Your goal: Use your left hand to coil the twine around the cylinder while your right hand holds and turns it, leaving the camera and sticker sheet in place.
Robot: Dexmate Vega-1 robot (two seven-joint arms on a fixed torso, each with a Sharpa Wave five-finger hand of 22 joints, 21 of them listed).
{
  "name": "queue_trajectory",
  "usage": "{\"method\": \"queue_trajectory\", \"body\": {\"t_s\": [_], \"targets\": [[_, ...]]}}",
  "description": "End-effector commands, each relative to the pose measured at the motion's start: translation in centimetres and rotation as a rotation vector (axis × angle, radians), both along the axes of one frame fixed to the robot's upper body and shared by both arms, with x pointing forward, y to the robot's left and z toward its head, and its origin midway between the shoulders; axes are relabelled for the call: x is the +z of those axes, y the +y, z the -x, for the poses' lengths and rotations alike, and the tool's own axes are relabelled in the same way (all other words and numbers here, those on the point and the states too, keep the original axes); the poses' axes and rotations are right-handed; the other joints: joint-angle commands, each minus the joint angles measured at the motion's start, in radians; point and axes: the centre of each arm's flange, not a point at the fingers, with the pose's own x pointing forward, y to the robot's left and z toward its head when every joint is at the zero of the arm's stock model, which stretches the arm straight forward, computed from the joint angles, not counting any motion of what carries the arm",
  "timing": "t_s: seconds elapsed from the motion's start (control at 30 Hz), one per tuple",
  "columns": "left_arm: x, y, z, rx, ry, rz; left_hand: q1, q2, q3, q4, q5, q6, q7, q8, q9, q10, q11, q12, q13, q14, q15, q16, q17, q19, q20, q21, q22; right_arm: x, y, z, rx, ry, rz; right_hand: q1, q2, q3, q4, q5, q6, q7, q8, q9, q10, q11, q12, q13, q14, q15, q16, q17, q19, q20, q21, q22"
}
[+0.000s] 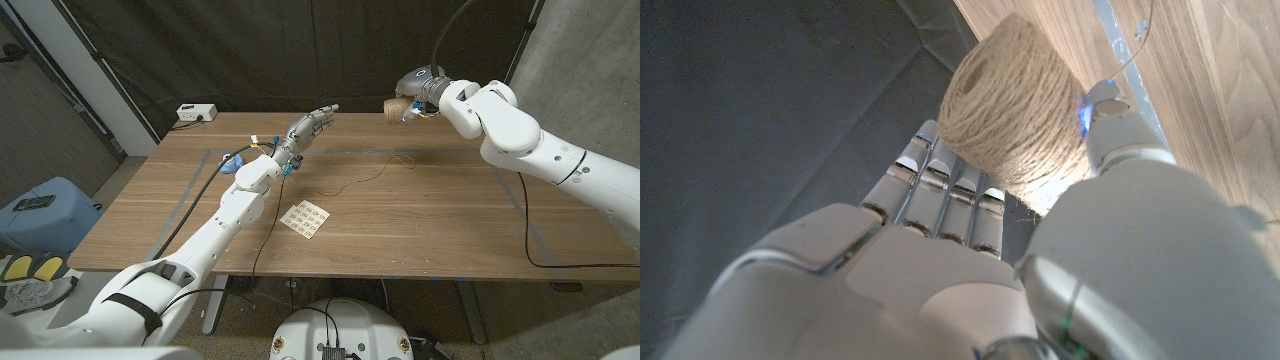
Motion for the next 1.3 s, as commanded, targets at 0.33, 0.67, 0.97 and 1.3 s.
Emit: {"method": "queue_trajectory", "body": {"t_s": [0.33, 0.67, 0.97, 1.3], "targets": [[0.1, -0.2, -0.4, 0.001, 0.003, -0.011, 0.033, -0.005, 0.009, -0.001, 0.006, -0.004, -0.004, 0.006, 0.000, 0.000, -0.001, -0.003, 0.002, 0.004, 0.007, 0.000, 0.003, 0.005, 0.005, -0.004, -0.001, 0.5, 0.9, 0.9, 0.106, -0.004, -0.083, 0.063, 0.056, 0.001, 0.007, -0.003, 0.016, 0.012, 0.007, 0.006, 0.077, -0.051, 0.007, -0.005, 0.043, -0.122, 0.015, 0.010, 0.021, -0.006, 0.011, 0.002], [0.2, -0.2, -0.5, 0.010, -0.001, -0.033, 0.051, -0.011, 0.010, -0.002, 0.006, -0.007, -0.005, 0.006, 0.000, -0.001, -0.002, -0.004, 0.002, 0.004, 0.005, 0.000, 0.003, 0.006, 0.005, -0.005, -0.001, 1.1, 1.2, 1.4, 0.139, -0.013, -0.119, 0.069, 0.056, -0.002, 0.007, -0.005, 0.014, 0.011, 0.004, 0.006, 0.074, -0.049, 0.004, -0.008, 0.050, -0.122, 0.020, 0.018, 0.024, -0.008, 0.010, 0.002], [0.4, -0.4, -0.5, 0.021, -0.008, -0.057, 0.078, -0.027, 0.011, -0.005, 0.004, -0.012, -0.008, 0.007, 0.000, -0.007, -0.001, -0.005, 0.003, 0.003, 0.004, 0.000, 0.003, 0.010, 0.008, -0.004, -0.002, 1.6, 1.6, 1.7, 0.166, -0.018, -0.143, 0.072, 0.058, -0.006, 0.010, -0.006, 0.016, 0.014, 0.003, 0.007, 0.077, -0.045, 0.006, -0.008, 0.052, -0.120, 0.023, 0.026, 0.025, -0.008, 0.010, 0.002], [0.4, -0.7, -0.5, 0.021, -0.010, -0.069, 0.106, -0.045, 0.010, -0.005, 0.000, -0.014, -0.008, 0.009, 0.000, 0.002, -0.005, -0.002, 0.003, 0.007, 0.006, 0.001, 0.004, 0.012, 0.011, -0.005, -0.002, 1.9, 1.9, 2.1, 0.212, -0.029, -0.175, 0.077, 0.062, -0.010, 0.011, -0.008, 0.020, 0.018, 0.003, 0.009, 0.080, -0.044, 0.007, -0.009, 0.054, -0.124, 0.027, 0.034, 0.026, -0.008, 0.009, 0.002]]}}
